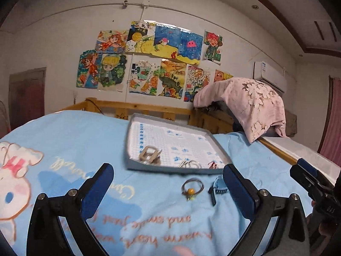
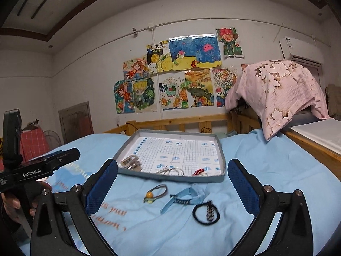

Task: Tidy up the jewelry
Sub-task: 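Pull both tools back from the tray toward the remaining jewelry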

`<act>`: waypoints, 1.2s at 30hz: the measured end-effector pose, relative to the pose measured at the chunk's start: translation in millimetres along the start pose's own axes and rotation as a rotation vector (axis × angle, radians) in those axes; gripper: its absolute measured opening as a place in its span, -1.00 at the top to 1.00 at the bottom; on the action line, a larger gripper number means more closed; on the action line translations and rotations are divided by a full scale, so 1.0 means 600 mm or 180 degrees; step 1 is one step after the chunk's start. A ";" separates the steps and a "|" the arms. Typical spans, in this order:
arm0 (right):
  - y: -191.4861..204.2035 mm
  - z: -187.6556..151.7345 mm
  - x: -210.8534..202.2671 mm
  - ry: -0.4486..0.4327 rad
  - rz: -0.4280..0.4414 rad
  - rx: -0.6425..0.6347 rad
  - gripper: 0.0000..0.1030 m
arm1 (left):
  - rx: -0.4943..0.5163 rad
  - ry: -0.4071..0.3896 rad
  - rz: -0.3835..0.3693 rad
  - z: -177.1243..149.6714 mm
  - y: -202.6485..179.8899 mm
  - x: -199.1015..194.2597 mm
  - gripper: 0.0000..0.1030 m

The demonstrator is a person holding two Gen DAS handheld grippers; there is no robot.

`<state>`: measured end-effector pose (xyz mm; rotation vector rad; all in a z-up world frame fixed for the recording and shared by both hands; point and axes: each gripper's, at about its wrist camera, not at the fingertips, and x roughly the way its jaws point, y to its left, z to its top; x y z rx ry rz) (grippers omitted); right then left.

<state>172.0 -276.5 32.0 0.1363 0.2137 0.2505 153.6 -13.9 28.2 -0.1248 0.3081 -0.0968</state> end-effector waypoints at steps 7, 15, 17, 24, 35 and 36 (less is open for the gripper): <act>0.032 -0.027 -0.047 -0.0026 -0.0079 -0.0034 -0.97 | 0.0047 -0.0008 0.0132 -0.036 0.016 -0.049 -1.00; 0.057 -0.061 -0.083 -0.0074 -0.0227 -0.0198 -0.97 | 0.0146 0.0021 0.0132 -0.070 0.015 -0.069 -1.00; 0.056 -0.067 -0.080 -0.0018 -0.0247 -0.0188 -0.97 | 0.0147 0.0034 0.0133 -0.076 0.015 -0.069 -1.00; 0.034 -0.085 -0.057 0.0167 -0.0327 -0.0037 -0.97 | 0.0196 0.0063 0.0128 -0.086 0.009 -0.065 -1.00; 0.034 -0.089 -0.058 0.0188 -0.0304 -0.0040 -0.97 | 0.0192 0.0117 0.0169 -0.088 0.008 -0.059 -1.00; 0.033 -0.088 -0.058 0.0190 -0.0300 -0.0036 -0.97 | 0.0200 0.0130 0.0175 -0.087 0.007 -0.057 -1.00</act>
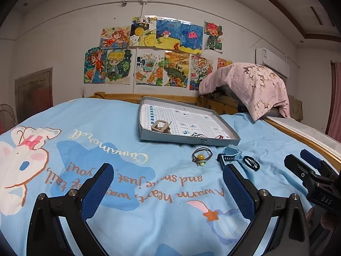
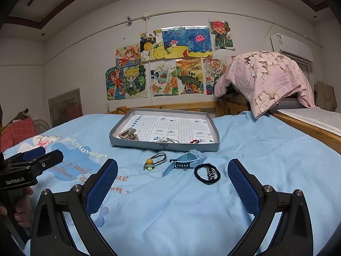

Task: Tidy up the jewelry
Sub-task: 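Pull both tools back from the tray toward the remaining jewelry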

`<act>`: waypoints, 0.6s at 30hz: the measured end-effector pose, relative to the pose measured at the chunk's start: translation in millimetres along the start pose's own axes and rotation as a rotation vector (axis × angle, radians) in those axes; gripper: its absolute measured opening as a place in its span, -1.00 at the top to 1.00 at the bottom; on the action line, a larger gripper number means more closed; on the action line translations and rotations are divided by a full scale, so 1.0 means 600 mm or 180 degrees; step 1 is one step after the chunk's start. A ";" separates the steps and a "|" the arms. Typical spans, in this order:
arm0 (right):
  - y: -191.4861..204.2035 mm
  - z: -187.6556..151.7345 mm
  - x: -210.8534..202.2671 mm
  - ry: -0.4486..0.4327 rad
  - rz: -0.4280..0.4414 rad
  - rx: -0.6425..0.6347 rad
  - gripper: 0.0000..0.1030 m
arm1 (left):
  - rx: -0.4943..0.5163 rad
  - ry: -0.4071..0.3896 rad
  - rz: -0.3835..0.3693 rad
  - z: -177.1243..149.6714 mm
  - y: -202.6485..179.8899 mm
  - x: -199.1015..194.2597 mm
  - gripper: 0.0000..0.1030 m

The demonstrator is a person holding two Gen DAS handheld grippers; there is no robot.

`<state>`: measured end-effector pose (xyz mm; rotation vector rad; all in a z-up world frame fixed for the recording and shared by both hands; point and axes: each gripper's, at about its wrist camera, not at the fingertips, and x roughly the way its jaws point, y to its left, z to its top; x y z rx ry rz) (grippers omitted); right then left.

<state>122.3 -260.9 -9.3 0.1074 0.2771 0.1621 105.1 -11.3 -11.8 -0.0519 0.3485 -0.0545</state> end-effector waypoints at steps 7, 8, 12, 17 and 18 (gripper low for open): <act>0.002 0.005 0.006 0.0053 0.0041 0.0042 -0.97 | -0.0022 0.0197 0.0099 -0.001 0.003 0.018 -1.00; 0.002 0.006 0.007 0.0061 0.0050 0.0050 -0.97 | -0.0036 0.0201 0.0101 -0.001 0.005 0.018 -1.00; -0.004 0.006 0.013 0.0107 0.0054 0.0112 -0.97 | -0.0040 0.0283 0.0112 0.006 0.004 0.028 -1.00; -0.009 0.026 0.035 0.0194 0.0138 -0.0007 -0.97 | 0.0084 0.0466 0.0197 0.026 -0.003 0.060 -1.00; -0.010 0.032 0.041 0.0210 0.0154 -0.0038 -0.97 | 0.0089 0.0477 0.0180 0.029 -0.003 0.065 -1.00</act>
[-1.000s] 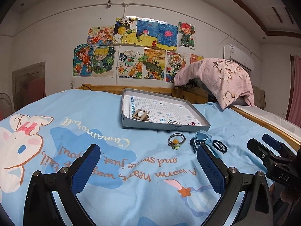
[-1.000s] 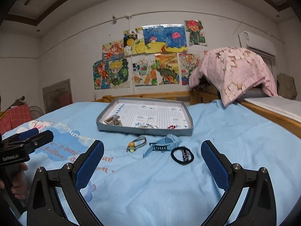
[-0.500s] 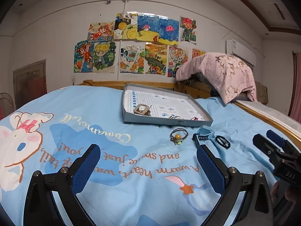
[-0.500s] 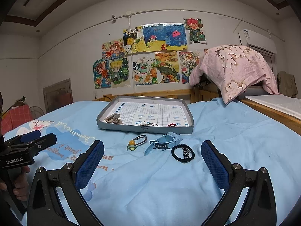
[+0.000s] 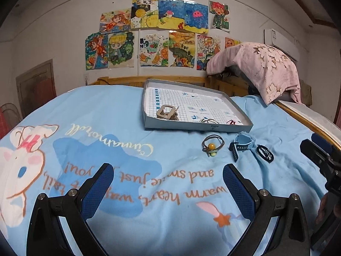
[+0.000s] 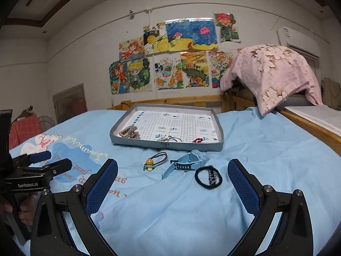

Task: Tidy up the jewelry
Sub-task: 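Pull both tools back from the tray toward the remaining jewelry, then grasp the brown cord with yellow bead with the left tool while the right tool grasps the blue watch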

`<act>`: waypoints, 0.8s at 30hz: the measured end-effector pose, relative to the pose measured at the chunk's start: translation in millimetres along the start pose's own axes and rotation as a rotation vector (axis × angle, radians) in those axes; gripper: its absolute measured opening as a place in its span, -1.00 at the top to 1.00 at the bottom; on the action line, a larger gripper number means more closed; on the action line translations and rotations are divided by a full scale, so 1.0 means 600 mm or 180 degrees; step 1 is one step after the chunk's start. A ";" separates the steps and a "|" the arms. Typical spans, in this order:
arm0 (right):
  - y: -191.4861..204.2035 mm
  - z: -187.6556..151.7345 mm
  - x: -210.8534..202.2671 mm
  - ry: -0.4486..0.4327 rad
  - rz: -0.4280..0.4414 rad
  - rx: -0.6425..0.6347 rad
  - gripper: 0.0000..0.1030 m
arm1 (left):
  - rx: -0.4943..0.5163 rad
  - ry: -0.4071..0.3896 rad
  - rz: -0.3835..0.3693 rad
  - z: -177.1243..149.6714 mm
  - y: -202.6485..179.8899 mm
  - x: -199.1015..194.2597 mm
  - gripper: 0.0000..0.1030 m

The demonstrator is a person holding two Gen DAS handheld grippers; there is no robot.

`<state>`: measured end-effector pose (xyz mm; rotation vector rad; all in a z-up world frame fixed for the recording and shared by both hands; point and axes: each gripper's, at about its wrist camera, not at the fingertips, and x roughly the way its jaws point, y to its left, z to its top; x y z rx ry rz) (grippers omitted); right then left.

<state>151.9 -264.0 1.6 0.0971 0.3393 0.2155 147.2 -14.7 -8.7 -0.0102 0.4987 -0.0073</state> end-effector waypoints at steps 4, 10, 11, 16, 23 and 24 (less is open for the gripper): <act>-0.006 0.025 0.027 0.0069 0.0052 -0.0132 -0.97 | 0.0056 0.0110 -0.0144 0.019 -0.005 0.035 -1.00; -0.033 0.074 0.093 0.0327 0.0070 -0.0219 -0.97 | 0.0034 0.0292 -0.0414 0.046 -0.018 0.111 -1.00; -0.038 0.083 0.103 0.0327 0.0071 -0.0262 -0.97 | 0.0049 0.0316 -0.0441 0.049 -0.023 0.123 -1.00; -0.058 0.104 0.152 0.0323 0.0074 -0.0351 -0.96 | 0.0134 0.0539 -0.0572 0.064 -0.053 0.196 -1.00; -0.079 0.073 0.237 0.0718 0.0161 -0.0382 -0.30 | 0.0319 0.0717 -0.0668 0.073 -0.091 0.271 -0.99; -0.079 0.068 0.243 0.0768 0.0186 -0.0382 -0.30 | 0.0343 0.0741 -0.0699 0.070 -0.096 0.278 -0.95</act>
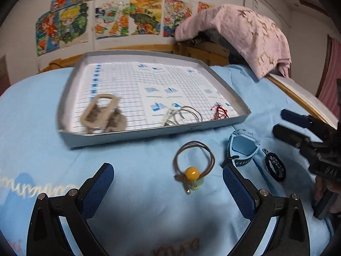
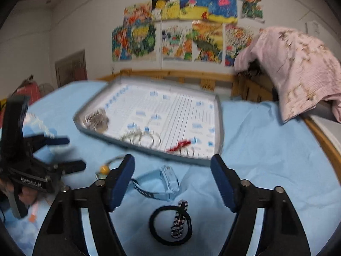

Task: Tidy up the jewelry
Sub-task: 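Grasp the brown cord with yellow bead with the left tool while the right tool grasps the blue watch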

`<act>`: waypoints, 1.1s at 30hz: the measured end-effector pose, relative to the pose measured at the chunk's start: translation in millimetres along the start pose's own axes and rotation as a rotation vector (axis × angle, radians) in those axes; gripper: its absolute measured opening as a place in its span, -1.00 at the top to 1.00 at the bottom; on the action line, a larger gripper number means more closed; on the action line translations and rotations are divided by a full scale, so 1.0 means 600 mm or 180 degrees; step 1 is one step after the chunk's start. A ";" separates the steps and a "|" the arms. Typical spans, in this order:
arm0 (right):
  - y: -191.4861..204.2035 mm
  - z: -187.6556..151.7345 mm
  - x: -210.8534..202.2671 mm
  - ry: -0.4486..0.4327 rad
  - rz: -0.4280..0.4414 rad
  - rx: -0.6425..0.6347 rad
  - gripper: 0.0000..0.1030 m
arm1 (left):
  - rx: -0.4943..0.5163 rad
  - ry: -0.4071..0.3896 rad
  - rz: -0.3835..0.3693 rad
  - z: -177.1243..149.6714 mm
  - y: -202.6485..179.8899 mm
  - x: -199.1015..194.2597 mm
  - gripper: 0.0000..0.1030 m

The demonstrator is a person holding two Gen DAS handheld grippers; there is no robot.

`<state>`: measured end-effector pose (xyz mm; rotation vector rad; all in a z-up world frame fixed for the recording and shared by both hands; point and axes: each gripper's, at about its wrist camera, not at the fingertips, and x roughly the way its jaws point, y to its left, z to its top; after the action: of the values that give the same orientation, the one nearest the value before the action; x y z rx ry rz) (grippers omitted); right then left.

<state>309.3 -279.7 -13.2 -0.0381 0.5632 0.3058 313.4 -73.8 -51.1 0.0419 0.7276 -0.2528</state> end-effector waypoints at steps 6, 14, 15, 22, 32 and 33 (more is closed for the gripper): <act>-0.008 -0.017 0.051 0.0281 0.0127 0.0059 0.01 | 0.0268 0.0238 -0.0109 -0.009 -0.024 0.041 -0.80; -0.009 -0.028 0.088 0.0495 0.0138 0.0075 0.12 | 0.0098 0.0307 -0.0196 -0.011 -0.009 0.058 -0.51; -0.009 -0.029 0.091 0.0520 0.0141 0.0090 0.19 | 0.0109 0.0327 -0.0192 -0.011 -0.011 0.062 -0.46; -0.008 -0.036 0.110 0.0662 0.0122 0.0100 0.26 | 0.0238 0.0424 -0.0253 -0.014 -0.027 0.081 -0.37; 0.003 -0.033 0.114 0.0705 0.0147 0.0035 0.55 | 0.0146 0.0404 -0.0407 -0.016 -0.019 0.082 0.47; 0.005 -0.034 0.114 0.0700 0.0152 0.0018 0.57 | 0.0155 0.0405 -0.0443 -0.018 -0.020 0.083 0.51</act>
<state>352.8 -260.6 -66.6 -0.0534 0.7839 0.3490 339.1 -94.9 -91.2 0.0541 0.8521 -0.4037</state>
